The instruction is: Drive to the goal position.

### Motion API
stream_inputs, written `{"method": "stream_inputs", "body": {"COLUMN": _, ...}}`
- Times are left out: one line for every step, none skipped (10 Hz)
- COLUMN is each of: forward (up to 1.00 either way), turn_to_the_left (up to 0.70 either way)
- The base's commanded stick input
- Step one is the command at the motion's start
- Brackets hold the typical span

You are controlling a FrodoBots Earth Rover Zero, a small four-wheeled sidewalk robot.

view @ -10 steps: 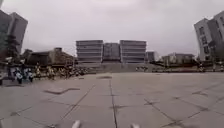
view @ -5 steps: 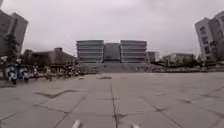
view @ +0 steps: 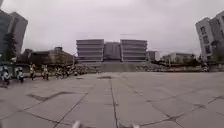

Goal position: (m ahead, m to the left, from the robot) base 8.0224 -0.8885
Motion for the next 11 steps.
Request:
{"method": "stream_inputs", "body": {"forward": 0.7, "turn_to_the_left": -0.07}}
{"method": "stream_inputs", "body": {"forward": 0.7, "turn_to_the_left": -0.21}}
{"method": "stream_inputs", "body": {"forward": 0.7, "turn_to_the_left": -0.12}}
{"method": "stream_inputs", "body": {"forward": 0.7, "turn_to_the_left": -0.03}}
{"method": "stream_inputs", "body": {"forward": 0.7, "turn_to_the_left": 0.0}}
{"method": "stream_inputs", "body": {"forward": 0.7, "turn_to_the_left": 0.0}}
{"method": "stream_inputs", "body": {"forward": 0.7, "turn_to_the_left": 0.0}}
{"method": "stream_inputs", "body": {"forward": 0.7, "turn_to_the_left": 0.0}}
{"method": "stream_inputs", "body": {"forward": 0.7, "turn_to_the_left": 0.0}}
{"method": "stream_inputs", "body": {"forward": 0.7, "turn_to_the_left": 0.0}}
{"method": "stream_inputs", "body": {"forward": 0.7, "turn_to_the_left": 0.0}}
